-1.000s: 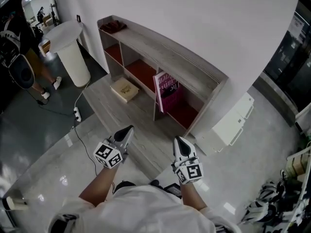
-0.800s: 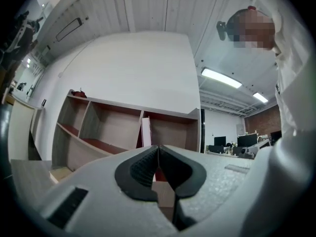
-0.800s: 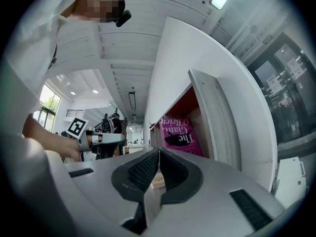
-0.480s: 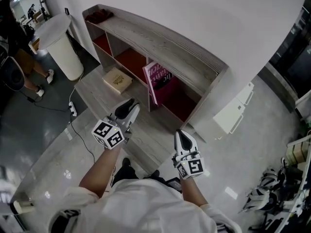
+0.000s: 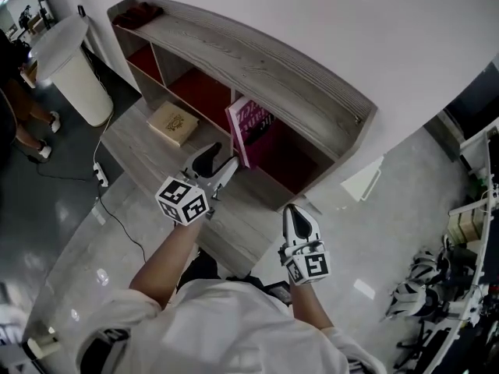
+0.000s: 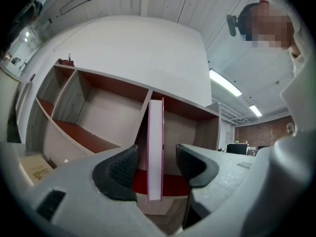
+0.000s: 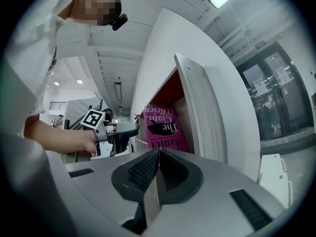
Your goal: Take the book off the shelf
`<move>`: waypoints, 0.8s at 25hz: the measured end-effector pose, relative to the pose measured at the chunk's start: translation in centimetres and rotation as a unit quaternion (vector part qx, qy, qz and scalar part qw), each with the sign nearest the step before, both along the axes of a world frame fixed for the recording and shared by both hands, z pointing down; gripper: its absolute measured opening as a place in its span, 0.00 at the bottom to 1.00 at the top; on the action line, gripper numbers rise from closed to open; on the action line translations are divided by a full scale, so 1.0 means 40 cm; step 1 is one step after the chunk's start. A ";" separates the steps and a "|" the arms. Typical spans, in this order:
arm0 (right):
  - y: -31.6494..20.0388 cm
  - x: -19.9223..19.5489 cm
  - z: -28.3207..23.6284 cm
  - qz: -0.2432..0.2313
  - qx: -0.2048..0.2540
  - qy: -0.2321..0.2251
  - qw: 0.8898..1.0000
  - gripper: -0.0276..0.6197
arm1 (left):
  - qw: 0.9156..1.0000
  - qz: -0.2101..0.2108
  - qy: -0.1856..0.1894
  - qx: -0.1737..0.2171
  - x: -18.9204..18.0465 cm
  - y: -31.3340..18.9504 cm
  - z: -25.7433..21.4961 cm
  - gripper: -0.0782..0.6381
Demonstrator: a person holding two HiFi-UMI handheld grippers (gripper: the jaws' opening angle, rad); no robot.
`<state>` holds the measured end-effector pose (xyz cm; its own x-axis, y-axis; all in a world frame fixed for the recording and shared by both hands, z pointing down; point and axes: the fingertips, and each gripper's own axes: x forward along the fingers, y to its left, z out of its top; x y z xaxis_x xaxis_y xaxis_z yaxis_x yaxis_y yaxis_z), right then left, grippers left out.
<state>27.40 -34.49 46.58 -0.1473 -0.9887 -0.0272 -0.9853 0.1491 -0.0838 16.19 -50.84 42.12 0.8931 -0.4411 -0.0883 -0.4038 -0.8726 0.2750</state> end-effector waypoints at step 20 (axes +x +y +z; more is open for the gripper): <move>-0.026 0.043 0.070 0.071 -0.045 0.002 0.996 0.07 | 0.998 0.047 0.011 -0.041 0.175 -0.091 0.049 0.50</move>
<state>29.11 -35.55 49.36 -0.0063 -0.9979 0.0638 -0.9963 0.0008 -0.0859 23.18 -54.46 44.09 0.9295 -0.3612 -0.0751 -0.3135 -0.8806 0.3554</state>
